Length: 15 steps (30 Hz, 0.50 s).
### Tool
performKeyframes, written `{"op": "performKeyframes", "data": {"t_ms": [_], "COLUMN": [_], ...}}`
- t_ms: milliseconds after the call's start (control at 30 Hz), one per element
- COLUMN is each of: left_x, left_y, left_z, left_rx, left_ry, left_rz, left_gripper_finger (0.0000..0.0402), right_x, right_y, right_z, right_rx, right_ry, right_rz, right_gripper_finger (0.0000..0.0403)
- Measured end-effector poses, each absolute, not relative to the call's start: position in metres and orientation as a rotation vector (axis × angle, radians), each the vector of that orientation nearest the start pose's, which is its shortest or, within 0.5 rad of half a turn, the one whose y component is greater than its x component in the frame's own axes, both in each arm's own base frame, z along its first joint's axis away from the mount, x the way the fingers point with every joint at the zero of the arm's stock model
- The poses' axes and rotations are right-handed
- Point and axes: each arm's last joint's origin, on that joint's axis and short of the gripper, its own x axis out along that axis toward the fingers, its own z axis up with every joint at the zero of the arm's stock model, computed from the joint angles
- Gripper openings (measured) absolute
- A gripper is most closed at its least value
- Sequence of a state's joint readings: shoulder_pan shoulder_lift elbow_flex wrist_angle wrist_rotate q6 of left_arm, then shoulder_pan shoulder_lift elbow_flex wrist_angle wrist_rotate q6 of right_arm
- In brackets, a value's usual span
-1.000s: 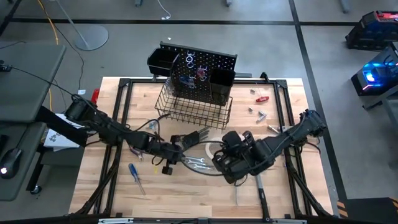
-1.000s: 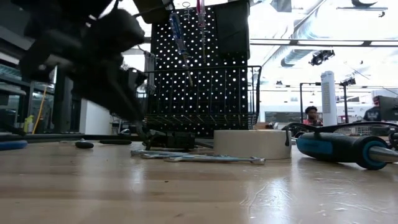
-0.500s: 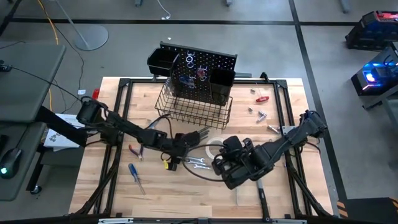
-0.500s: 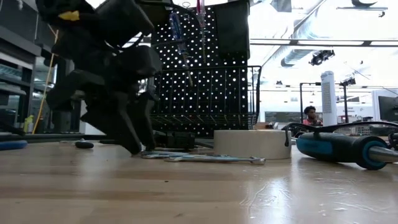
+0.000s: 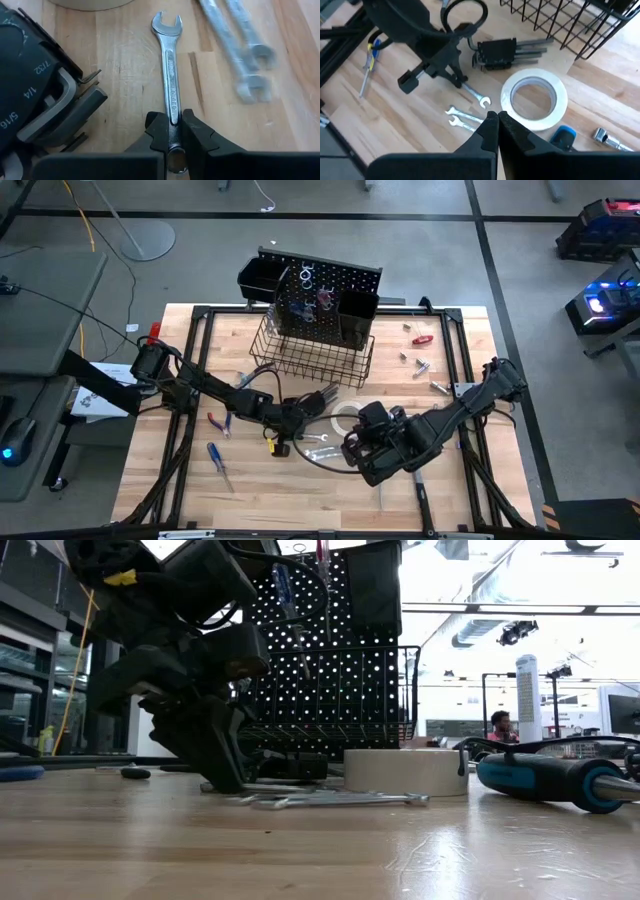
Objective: Hang tools onto peg board
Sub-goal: Hang the wrench on the peg board
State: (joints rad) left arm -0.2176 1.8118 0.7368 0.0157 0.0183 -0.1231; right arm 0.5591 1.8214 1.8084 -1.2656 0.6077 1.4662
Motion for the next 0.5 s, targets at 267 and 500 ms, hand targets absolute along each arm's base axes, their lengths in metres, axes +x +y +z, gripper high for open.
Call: {"op": "performKeyframes", "data": {"t_ms": [267, 500], "left_x": [0.279, 0.265], "left_y": [-0.06, -0.053], "left_z": [0.116, 0.156], "left_rx": [-0.011, -0.016], "left_ry": [1.066, 0.981], "left_rz": [-0.096, -0.065], "left_gripper_finger": [0.0003, 0.0005], "right_x": [0.311, 0.316], "right_y": [0.177, 0.174], "right_z": [0.329, 0.33], "right_rx": [0.613, 0.601], "right_ry": [0.753, 0.73], "right_rz": [-0.74, -0.724], "right_gripper_finger": [0.0, 0.0]}}
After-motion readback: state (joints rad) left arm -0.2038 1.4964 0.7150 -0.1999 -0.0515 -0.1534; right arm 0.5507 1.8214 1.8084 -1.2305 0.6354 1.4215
